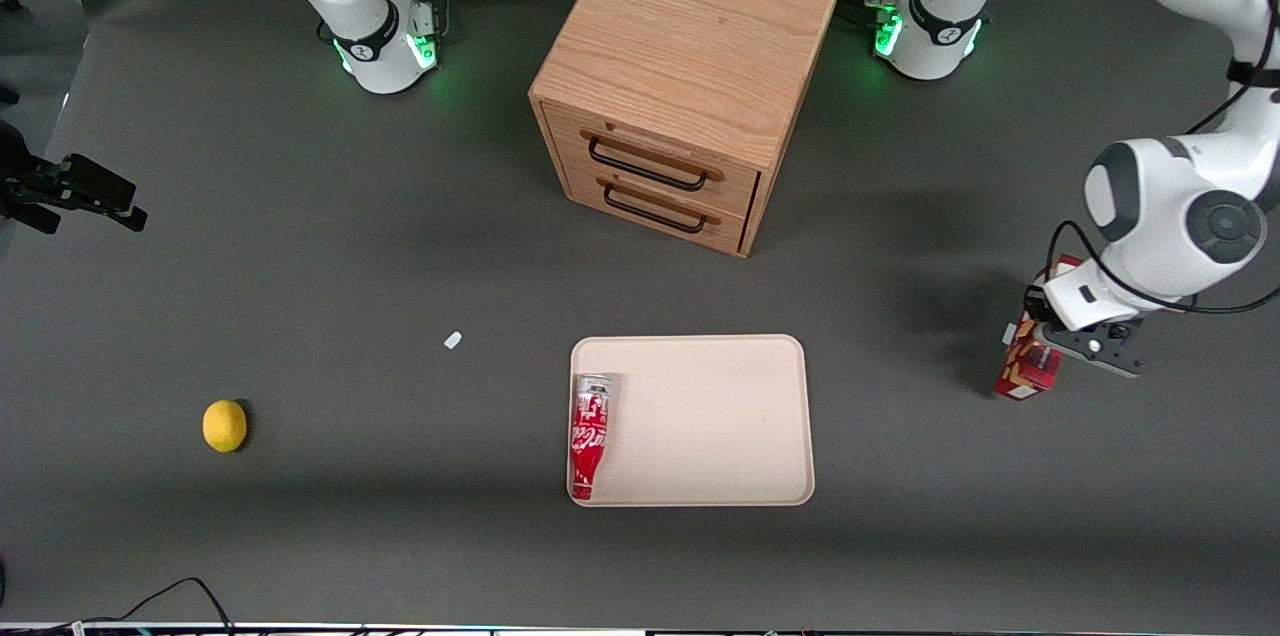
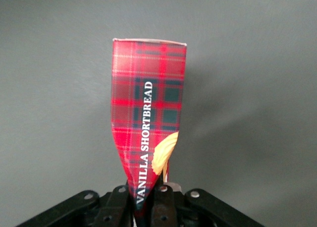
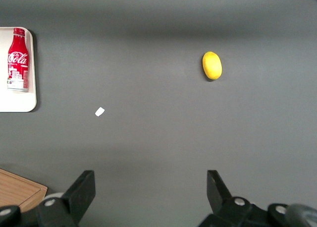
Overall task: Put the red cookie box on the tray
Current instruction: 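Close the left gripper on the cookie box and lift it upright, then carry the held cookie box over to the white tray's edge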
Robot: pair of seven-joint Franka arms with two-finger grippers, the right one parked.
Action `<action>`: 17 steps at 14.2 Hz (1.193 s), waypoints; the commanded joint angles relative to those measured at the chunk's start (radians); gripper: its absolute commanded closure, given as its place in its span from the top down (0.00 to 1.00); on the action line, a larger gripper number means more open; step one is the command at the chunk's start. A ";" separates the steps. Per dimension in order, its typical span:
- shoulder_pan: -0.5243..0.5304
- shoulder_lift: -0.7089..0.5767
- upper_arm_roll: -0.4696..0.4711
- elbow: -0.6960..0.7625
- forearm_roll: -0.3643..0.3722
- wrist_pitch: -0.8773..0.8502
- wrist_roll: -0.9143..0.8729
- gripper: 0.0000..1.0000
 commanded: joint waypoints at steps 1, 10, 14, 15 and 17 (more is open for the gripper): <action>-0.025 -0.034 0.005 0.187 -0.023 -0.251 -0.085 0.00; -0.113 0.096 -0.130 0.698 -0.102 -0.684 -0.522 0.00; -0.168 0.189 -0.210 0.743 -0.102 -0.563 -0.766 0.00; -0.188 0.218 -0.222 0.743 -0.101 -0.505 -0.810 0.00; -0.223 0.281 -0.233 0.740 -0.074 -0.405 -0.881 0.00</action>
